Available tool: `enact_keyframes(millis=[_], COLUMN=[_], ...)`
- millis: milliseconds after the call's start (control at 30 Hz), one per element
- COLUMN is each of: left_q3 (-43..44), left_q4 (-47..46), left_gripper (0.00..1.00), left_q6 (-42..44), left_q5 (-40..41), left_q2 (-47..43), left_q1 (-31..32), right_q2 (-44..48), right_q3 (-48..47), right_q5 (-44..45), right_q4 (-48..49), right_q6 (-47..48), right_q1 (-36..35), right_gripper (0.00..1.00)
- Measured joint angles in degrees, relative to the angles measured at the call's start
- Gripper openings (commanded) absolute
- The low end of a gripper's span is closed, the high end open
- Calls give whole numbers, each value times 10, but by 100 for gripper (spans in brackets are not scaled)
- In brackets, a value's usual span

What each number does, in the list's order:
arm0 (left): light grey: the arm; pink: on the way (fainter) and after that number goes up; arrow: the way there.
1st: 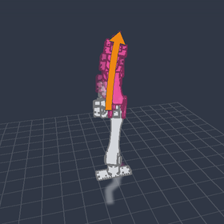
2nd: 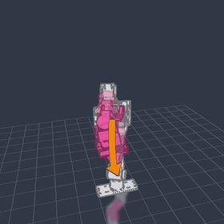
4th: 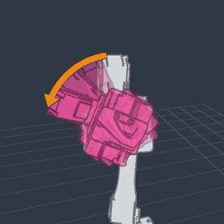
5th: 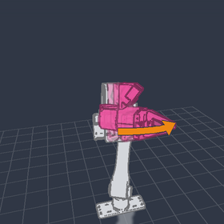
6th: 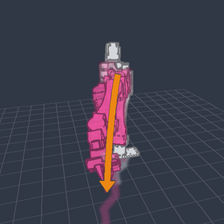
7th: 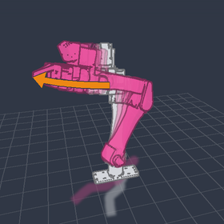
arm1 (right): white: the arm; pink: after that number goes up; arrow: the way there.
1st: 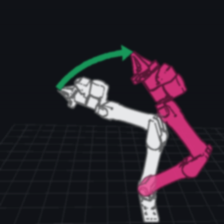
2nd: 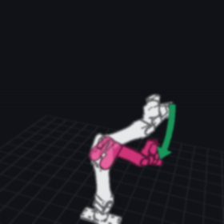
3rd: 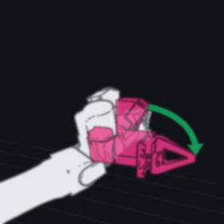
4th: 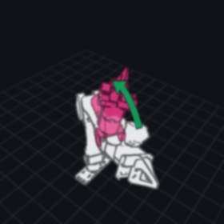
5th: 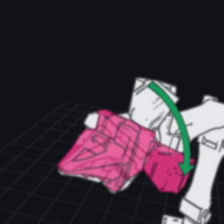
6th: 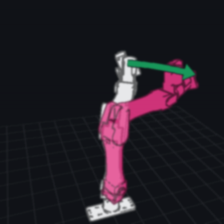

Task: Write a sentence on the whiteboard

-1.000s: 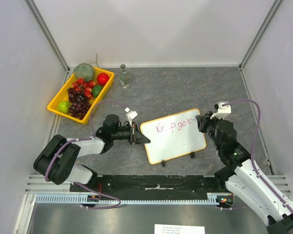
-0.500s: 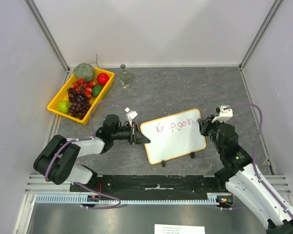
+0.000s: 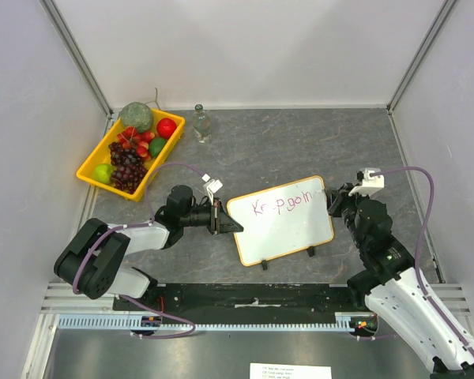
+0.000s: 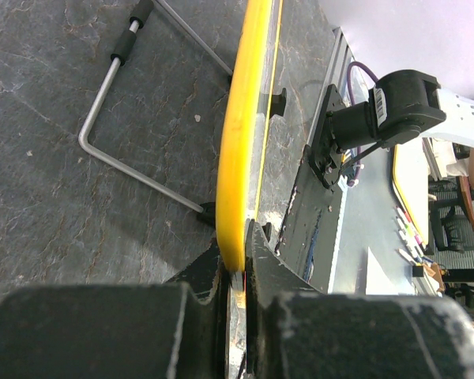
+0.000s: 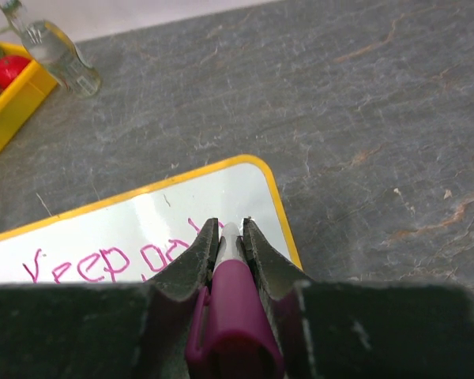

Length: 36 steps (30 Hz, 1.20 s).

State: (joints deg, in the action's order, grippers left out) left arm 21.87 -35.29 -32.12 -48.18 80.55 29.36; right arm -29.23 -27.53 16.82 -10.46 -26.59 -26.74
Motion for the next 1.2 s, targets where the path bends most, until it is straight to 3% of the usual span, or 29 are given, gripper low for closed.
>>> enact_keyframes(millis=[1200], left_q3=[0], left_q4=[1], left_gripper=[2], left_q6=[0], left_q5=[0], left_q2=[-1], left_q1=[0], right_q2=[-57], right_q3=[15], right_q5=[23], right_q4=[73], right_q6=[-3], right_q1=[11], right_gripper=[0])
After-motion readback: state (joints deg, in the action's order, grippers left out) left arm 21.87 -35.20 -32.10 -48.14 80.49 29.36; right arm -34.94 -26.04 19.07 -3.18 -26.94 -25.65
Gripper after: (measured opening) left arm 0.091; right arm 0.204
